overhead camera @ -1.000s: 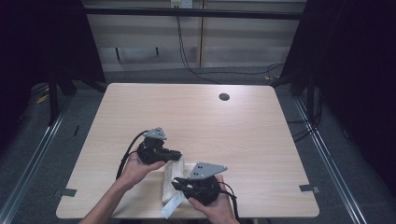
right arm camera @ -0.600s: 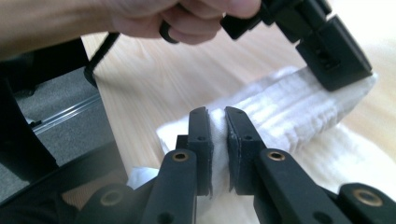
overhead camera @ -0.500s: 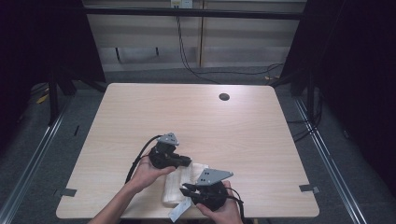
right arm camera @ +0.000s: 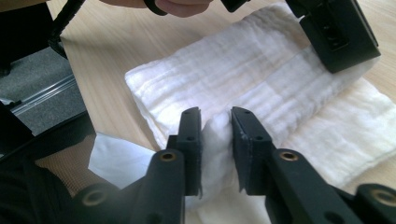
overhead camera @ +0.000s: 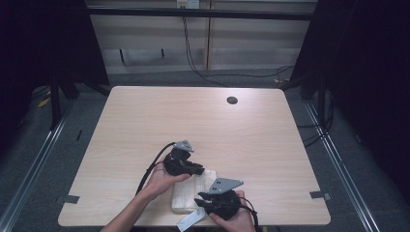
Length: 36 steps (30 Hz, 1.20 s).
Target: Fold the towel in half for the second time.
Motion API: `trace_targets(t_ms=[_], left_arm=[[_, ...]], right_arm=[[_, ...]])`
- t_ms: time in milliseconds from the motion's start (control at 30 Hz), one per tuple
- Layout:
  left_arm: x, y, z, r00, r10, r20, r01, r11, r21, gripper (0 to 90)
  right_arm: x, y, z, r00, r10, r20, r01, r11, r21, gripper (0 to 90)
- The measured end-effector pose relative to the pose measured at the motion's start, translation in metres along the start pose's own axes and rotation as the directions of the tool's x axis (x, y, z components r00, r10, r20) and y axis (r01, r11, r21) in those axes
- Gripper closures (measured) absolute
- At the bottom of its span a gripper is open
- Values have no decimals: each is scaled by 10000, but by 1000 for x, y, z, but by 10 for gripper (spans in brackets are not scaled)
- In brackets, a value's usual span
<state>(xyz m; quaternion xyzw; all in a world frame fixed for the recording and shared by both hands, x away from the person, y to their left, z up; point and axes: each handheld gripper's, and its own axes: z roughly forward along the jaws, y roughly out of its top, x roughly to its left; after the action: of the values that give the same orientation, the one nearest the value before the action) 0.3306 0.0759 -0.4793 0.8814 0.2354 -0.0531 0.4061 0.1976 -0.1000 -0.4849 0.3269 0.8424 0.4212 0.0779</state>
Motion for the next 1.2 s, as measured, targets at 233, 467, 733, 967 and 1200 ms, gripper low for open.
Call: trace_targets(t_ms=[233,467,733,967,1200], left_arm=[[-1,5,5,9998,-33,206,36,9999,-158,787],[-3,10,11,9994,67,343,-56,9995,-321,775],[2,18,-10,9968,-317,736,407,9914,-1242,733],[3,8,-26,9998,-165,84,172,9953,-952,661],[4,-7,-53,9988,-188,-449,140,9942,-1063,566]], right_arm=[[-5,-4,-7,9999,41,133,-43,9998,188,739],[-10,-8,-12,9995,208,237,-212,9996,164,674],[-30,-1,-19,9972,521,529,-521,9986,-6,561],[-40,-5,-12,9933,616,982,-661,9969,433,674],[-52,-7,-29,9861,1103,1245,-1111,9938,-12,592]])
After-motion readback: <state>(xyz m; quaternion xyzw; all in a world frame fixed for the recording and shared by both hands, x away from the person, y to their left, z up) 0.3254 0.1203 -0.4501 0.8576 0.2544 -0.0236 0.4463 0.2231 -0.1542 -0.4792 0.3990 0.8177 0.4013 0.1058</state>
